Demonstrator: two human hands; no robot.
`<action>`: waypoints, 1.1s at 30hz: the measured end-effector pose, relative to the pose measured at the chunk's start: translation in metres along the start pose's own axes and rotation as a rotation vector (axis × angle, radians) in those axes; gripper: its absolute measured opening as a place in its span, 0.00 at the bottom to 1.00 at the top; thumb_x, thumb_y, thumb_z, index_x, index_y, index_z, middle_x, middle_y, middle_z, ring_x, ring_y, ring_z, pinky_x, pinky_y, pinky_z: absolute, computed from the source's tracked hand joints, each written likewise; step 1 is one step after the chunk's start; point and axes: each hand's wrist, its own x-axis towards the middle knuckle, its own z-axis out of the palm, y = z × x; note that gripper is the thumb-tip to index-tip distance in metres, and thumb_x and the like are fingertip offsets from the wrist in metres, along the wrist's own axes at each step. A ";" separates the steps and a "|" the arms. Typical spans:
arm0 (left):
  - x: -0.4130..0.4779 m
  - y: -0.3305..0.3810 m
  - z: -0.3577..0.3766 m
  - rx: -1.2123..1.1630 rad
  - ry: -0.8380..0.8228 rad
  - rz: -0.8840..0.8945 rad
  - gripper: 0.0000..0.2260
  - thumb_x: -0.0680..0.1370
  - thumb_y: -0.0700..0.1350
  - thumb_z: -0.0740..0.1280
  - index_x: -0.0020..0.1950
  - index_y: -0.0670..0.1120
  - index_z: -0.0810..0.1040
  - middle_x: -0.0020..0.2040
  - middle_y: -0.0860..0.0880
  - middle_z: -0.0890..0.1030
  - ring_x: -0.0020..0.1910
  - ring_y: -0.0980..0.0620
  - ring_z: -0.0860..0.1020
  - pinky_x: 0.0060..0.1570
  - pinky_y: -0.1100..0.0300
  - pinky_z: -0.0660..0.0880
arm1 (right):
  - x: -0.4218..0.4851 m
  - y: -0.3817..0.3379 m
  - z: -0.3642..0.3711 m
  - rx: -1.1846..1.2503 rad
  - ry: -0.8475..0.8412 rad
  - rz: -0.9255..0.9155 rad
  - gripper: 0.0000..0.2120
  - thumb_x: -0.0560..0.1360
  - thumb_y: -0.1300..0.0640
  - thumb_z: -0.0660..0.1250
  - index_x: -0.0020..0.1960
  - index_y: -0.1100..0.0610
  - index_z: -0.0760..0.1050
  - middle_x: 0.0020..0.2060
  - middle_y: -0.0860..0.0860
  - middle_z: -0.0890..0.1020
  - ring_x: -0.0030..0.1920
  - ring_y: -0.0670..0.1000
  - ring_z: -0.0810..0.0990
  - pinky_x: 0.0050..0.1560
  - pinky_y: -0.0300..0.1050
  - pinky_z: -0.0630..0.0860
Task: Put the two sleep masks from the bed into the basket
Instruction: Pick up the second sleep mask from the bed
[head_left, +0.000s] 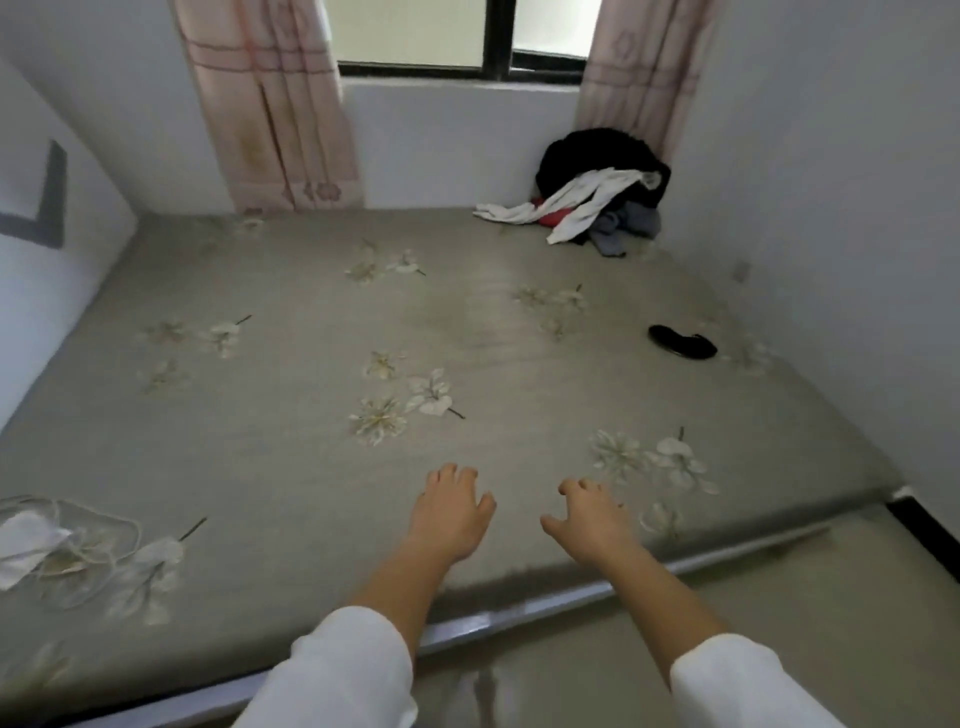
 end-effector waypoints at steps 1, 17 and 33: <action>0.011 0.018 0.005 0.018 -0.012 0.028 0.23 0.79 0.53 0.55 0.72 0.44 0.64 0.72 0.42 0.66 0.70 0.43 0.63 0.68 0.47 0.64 | 0.005 0.017 -0.008 0.027 0.012 0.025 0.27 0.76 0.43 0.60 0.71 0.55 0.64 0.69 0.55 0.69 0.69 0.57 0.67 0.67 0.58 0.65; 0.254 0.256 0.088 0.106 -0.197 0.256 0.22 0.79 0.52 0.56 0.71 0.44 0.65 0.71 0.42 0.67 0.71 0.43 0.63 0.67 0.50 0.64 | 0.197 0.235 -0.130 0.166 0.023 0.324 0.29 0.74 0.45 0.61 0.72 0.57 0.63 0.69 0.57 0.68 0.69 0.58 0.66 0.68 0.58 0.66; 0.452 0.389 0.181 0.127 -0.180 0.077 0.26 0.78 0.54 0.59 0.74 0.46 0.60 0.76 0.43 0.60 0.75 0.43 0.57 0.70 0.48 0.61 | 0.422 0.420 -0.181 0.030 -0.084 0.252 0.24 0.76 0.46 0.59 0.69 0.54 0.65 0.66 0.55 0.70 0.65 0.57 0.68 0.63 0.55 0.64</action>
